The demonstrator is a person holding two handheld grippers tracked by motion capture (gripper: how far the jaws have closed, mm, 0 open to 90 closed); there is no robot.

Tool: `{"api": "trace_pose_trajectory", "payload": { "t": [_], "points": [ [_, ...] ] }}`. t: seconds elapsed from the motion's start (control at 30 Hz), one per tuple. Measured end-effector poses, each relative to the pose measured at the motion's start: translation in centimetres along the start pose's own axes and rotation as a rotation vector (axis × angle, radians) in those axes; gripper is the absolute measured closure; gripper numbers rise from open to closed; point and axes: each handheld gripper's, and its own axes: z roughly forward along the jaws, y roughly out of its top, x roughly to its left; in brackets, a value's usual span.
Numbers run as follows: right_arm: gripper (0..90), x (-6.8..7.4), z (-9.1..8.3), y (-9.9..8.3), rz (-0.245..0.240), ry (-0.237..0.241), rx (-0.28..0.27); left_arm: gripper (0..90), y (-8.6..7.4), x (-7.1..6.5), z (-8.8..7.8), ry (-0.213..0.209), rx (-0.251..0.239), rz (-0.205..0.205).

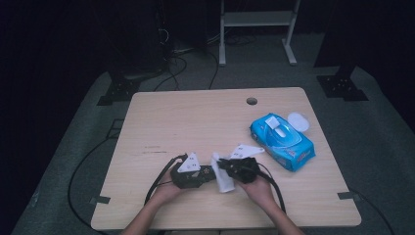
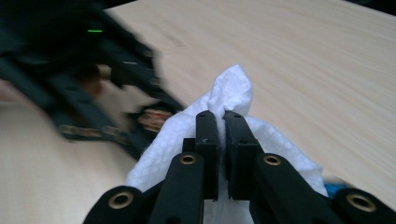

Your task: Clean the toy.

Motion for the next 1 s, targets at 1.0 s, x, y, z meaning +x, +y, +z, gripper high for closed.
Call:
{"api": "trace_pose_trajectory", "payload": {
  "t": [1.0],
  "points": [
    [84.7,-3.5,-2.1,-2.0,0.119,-0.061,-0.04,61.2,0.3,0.5,-1.0,-0.017,0.007,-0.017]
  ]
}}
